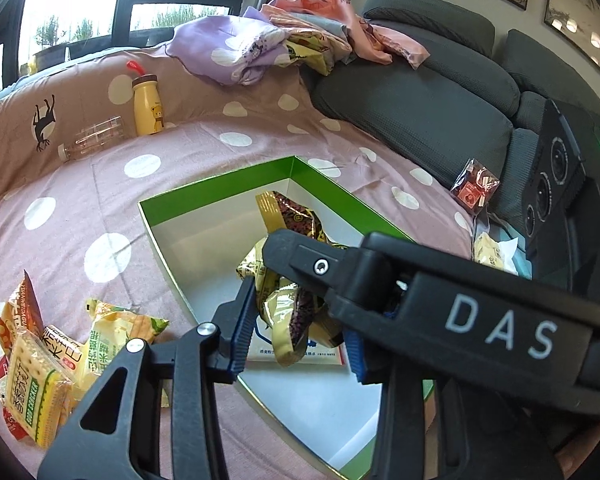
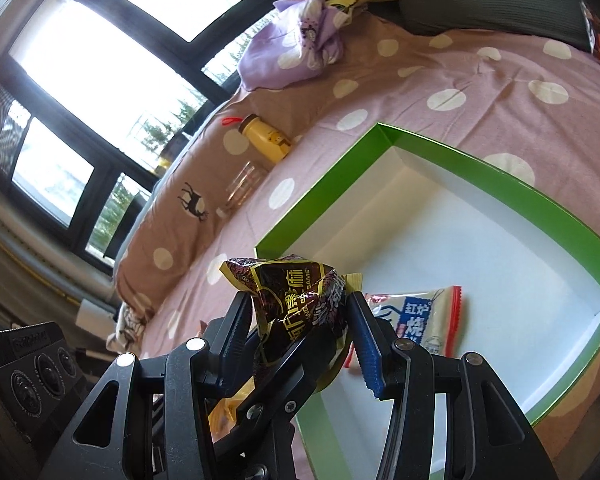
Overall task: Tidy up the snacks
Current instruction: 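Lower the wrapper into the box and open the right gripper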
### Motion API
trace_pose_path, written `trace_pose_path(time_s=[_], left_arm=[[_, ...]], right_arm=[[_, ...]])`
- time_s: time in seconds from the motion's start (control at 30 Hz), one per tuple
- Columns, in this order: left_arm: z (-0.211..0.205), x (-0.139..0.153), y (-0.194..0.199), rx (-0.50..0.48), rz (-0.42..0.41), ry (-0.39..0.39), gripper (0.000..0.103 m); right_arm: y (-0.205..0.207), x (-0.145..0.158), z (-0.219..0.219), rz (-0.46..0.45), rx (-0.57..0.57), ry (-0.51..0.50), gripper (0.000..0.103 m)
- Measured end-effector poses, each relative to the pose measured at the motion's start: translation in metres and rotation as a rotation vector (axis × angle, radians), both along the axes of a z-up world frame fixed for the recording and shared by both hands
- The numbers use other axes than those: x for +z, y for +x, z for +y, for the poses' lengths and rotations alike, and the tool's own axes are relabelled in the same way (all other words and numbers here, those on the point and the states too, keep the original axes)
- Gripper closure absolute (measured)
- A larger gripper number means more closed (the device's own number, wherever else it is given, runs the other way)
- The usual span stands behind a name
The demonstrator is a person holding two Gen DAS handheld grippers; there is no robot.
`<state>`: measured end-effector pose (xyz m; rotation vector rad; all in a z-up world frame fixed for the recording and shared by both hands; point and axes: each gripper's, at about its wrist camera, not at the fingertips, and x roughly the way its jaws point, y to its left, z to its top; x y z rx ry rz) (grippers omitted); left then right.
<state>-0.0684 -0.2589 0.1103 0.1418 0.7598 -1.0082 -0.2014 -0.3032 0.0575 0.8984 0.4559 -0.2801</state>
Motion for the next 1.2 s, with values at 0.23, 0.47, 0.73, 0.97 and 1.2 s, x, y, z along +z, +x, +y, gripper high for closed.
trace_pose_path(time_s=[0.23, 0.47, 0.73, 0.97, 1.2], left_arm=[[-0.013, -0.007, 0.003, 0.008, 0.042, 0.027, 0.064], [-0.021, -0.012, 0.002, 0.002, 0.066, 0.047, 0.064], [-0.032, -0.021, 0.001, -0.001, 0.089, 0.087, 0.064], [-0.038, -0.027, 0.003, -0.011, 0.092, 0.117, 0.064], [-0.039, -0.030, 0.006, -0.003, 0.107, 0.127, 0.064]], right_arm=[[-0.002, -0.006, -0.008, 0.019, -0.029, 0.038, 0.050], [-0.006, -0.013, -0.017, 0.032, -0.056, 0.080, 0.050], [-0.011, -0.023, -0.026, 0.078, -0.114, 0.128, 0.050], [-0.012, -0.029, -0.030, 0.095, -0.125, 0.164, 0.050], [-0.010, -0.029, -0.029, 0.113, -0.140, 0.158, 0.050]])
